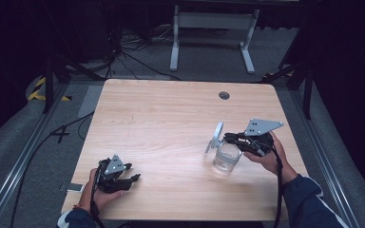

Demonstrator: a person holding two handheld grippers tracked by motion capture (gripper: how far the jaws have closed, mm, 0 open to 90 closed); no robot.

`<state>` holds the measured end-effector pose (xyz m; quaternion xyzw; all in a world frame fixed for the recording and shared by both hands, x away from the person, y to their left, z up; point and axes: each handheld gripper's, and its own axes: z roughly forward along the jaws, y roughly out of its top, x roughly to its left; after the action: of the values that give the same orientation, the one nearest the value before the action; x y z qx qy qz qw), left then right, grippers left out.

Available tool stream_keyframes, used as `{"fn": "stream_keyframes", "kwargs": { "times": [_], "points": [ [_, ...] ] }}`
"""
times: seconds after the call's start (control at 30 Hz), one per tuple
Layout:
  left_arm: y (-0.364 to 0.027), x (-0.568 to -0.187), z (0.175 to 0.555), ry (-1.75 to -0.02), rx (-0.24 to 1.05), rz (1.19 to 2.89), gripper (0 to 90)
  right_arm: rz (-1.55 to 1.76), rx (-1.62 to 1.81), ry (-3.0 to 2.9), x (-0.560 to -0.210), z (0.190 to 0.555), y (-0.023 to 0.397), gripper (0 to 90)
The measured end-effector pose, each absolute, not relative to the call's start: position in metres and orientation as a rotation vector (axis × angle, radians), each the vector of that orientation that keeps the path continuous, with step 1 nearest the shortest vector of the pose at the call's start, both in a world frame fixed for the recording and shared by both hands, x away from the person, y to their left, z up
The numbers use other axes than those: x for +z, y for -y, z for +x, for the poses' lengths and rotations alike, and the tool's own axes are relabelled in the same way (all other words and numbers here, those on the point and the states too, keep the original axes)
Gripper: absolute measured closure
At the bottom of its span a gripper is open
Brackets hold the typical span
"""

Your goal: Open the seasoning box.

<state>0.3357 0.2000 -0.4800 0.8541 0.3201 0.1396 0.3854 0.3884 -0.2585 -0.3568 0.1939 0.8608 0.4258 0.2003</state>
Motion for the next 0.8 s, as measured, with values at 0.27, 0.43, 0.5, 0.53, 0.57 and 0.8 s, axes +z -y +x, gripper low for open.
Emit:
{"fn": "stream_keyframes", "kwargs": {
  "times": [0.27,0.43,0.5,0.53,0.57,0.8],
  "points": [
    [-0.196,-0.48,0.34,-0.817,0.342,2.18,41.7,0.545,1.115,-2.428,-0.355,0.38,0.27,78.7],
    [-0.196,-0.48,0.341,-0.813,0.338,2.183,41.4,0.568,1.083,-2.428,-0.352,0.375,0.279,75.8],
    [-0.196,-0.48,0.341,-0.811,0.339,2.183,41.4,0.576,1.077,-2.423,-0.35,0.373,0.283,73.8],
    [-0.196,-0.48,0.341,-0.813,0.338,2.183,41.4,0.581,1.075,-2.422,-0.35,0.373,0.285,72.2],
    [-0.196,-0.48,0.341,-0.813,0.338,2.183,41.4,0.592,1.076,-2.424,-0.35,0.373,0.286,70.4],
    [-0.196,-0.48,0.34,-0.814,0.34,2.183,41.4,0.628,1.055,-2.412,-0.351,0.369,0.298,58.9]
  ]
}}
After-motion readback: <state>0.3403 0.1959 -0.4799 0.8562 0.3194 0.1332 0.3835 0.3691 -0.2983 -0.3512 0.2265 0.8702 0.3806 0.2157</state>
